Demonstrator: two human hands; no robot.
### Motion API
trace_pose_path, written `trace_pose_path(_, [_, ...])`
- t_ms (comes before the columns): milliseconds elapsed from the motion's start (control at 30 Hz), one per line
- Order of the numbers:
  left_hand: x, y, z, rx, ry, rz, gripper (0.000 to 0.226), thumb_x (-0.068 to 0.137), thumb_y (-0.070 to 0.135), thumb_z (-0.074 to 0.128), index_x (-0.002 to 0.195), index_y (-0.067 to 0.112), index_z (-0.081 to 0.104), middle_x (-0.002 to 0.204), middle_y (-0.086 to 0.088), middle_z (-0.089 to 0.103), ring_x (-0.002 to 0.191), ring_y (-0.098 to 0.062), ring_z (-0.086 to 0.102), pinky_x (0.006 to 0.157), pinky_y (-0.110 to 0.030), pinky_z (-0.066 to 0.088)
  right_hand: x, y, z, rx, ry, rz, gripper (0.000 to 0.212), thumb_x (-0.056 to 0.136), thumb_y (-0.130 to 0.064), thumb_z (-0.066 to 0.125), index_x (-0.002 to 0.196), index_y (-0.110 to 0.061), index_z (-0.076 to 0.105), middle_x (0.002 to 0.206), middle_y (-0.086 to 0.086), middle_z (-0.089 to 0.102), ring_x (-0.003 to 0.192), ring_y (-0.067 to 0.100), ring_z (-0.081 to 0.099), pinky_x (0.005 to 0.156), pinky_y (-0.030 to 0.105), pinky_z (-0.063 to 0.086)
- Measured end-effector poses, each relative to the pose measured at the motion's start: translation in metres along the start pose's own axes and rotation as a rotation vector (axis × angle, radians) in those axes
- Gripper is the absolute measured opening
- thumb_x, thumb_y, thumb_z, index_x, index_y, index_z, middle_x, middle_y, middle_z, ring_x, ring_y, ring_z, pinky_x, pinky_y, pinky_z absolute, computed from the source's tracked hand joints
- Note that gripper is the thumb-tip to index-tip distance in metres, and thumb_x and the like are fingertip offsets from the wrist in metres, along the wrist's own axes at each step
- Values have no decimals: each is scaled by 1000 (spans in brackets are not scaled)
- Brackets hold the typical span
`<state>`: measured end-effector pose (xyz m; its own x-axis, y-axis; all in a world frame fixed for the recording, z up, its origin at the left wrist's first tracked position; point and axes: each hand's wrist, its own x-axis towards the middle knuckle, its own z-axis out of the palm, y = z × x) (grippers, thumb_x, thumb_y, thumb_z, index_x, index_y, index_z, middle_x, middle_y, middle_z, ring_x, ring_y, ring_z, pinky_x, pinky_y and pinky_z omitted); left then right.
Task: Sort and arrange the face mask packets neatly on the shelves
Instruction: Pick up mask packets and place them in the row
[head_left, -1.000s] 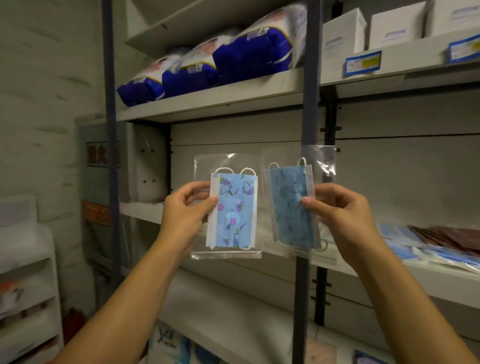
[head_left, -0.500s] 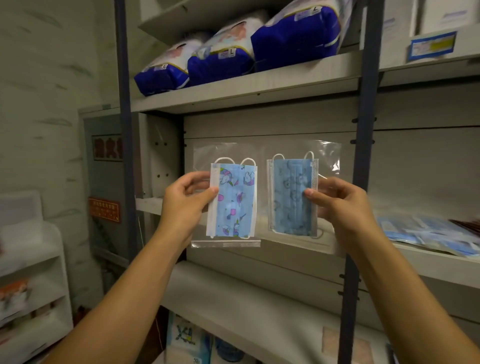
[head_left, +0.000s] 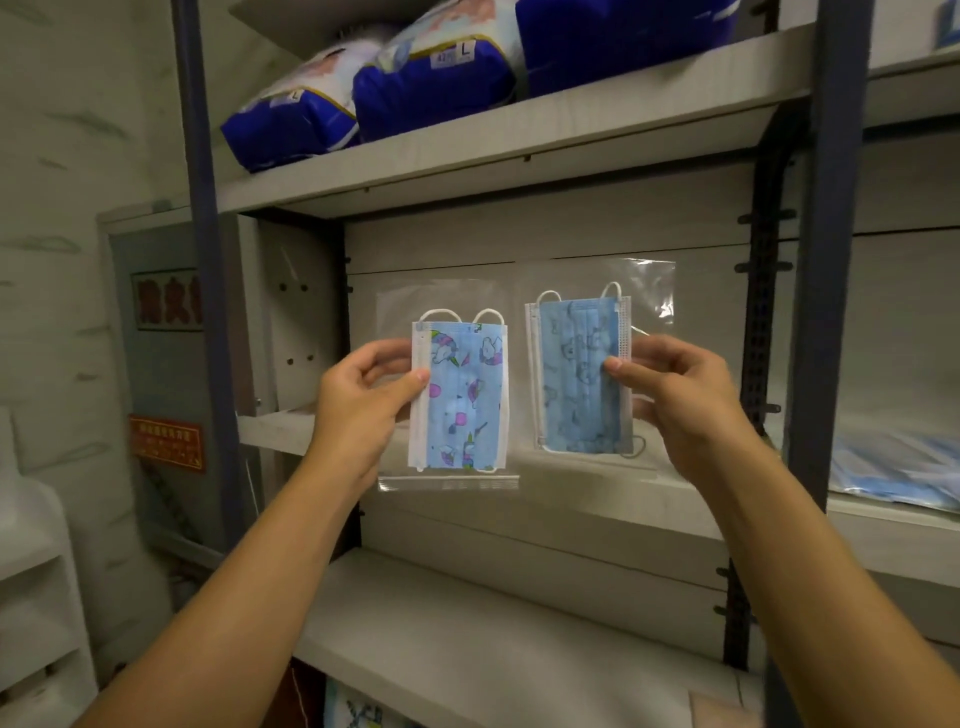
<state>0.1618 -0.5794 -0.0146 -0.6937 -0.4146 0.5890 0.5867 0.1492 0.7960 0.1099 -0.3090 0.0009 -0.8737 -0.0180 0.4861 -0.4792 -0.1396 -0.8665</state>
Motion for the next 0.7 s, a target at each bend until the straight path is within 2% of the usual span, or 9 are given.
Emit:
trace_pose_path(233, [70, -25, 10, -36, -38, 57, 22, 90, 3, 72, 105, 19, 71, 103, 1, 74, 93, -13, 74, 68, -26, 60, 58, 10, 23, -14, 62, -30, 19, 87, -9, 75, 105, -8, 71, 108, 12, 74, 102, 26, 72, 95, 58, 54])
trace_pose_path(367, [100, -43, 8, -82, -33, 50, 22, 90, 2, 71, 103, 21, 71, 104, 0, 74, 94, -16, 74, 70, -30, 60, 85, 16, 35, -5, 72, -48, 17, 87, -8, 74, 104, -7, 71, 108, 11, 74, 101, 25, 73, 93, 55, 56])
trace_pose_path(500, [127, -64, 5, -110, -54, 21, 22, 90, 1, 70, 105, 18, 70, 107, -4, 73, 95, -19, 75, 73, -33, 61, 111, 25, 45, -24, 110, -55, 25, 86, -9, 76, 109, -3, 70, 109, 12, 75, 101, 25, 73, 92, 55, 57])
trace_pose_path(567, [141, -72, 4, -133, -62, 18, 22, 90, 1, 70, 108, 15, 70, 108, -5, 73, 95, -19, 75, 76, -36, 63, 122, 31, 48, -42, 120, -60, 19, 87, -8, 75, 105, -5, 71, 106, 9, 76, 99, 24, 74, 89, 53, 59])
trace_pose_path(700, [172, -91, 1, -171, -98, 16, 23, 90, 1, 70, 109, 15, 70, 106, -3, 74, 93, -18, 75, 74, -35, 62, 139, 52, 48, -79, 190, -31, 21, 88, -8, 75, 108, -6, 71, 107, 11, 75, 97, 25, 74, 88, 50, 60])
